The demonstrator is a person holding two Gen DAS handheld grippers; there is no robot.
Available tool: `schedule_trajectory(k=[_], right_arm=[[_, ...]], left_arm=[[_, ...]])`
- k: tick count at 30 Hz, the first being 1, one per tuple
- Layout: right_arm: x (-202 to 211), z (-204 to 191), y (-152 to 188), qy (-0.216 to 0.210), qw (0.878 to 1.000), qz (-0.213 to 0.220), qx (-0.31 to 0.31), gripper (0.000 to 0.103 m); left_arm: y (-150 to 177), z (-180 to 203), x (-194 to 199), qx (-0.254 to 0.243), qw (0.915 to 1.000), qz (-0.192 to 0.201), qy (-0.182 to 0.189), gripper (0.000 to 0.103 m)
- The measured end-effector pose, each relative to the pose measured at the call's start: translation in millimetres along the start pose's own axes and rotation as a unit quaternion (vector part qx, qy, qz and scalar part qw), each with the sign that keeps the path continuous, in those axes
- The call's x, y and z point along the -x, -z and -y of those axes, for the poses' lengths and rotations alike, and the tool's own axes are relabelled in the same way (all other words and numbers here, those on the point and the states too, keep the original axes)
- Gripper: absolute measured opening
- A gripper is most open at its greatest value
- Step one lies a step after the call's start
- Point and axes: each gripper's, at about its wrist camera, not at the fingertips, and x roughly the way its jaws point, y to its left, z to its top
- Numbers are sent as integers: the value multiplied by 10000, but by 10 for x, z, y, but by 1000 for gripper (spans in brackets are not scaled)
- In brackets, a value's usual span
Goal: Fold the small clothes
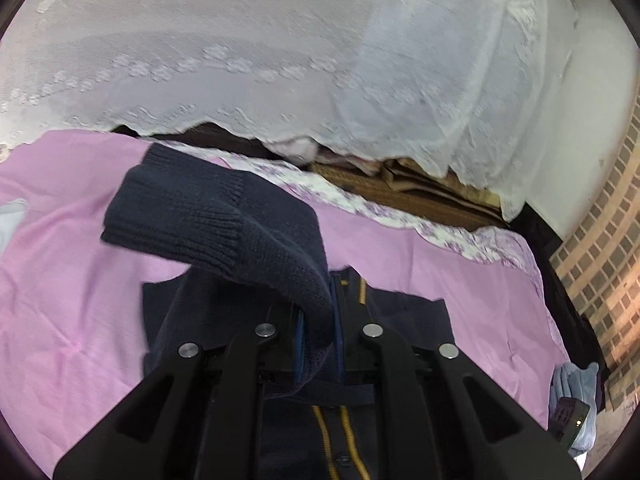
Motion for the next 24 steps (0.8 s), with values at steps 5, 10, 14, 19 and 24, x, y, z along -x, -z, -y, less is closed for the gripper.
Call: schedule_trajectory(k=[5, 10, 14, 19, 24], right_arm=[[-5, -10, 3, 7, 10000, 0, -2, 100], [-3, -14, 6, 7, 10000, 1, -3, 100], [-2, -15, 5, 8, 10000, 0, -3, 100], [-1, -14, 4, 6, 10000, 0, -6, 100], [0, -17, 5, 4, 10000, 1, -11, 100]], left_arm=[[216, 201, -313, -154, 9993, -338, 48, 10], [510, 292, -609, -252, 9972, -699, 51, 10], [718, 344, -764, -346, 9940, -1028, 132, 16], [834, 449, -810, -590, 9921, -1102, 91, 63], [814, 502, -667, -730, 9918, -1042, 96, 78]])
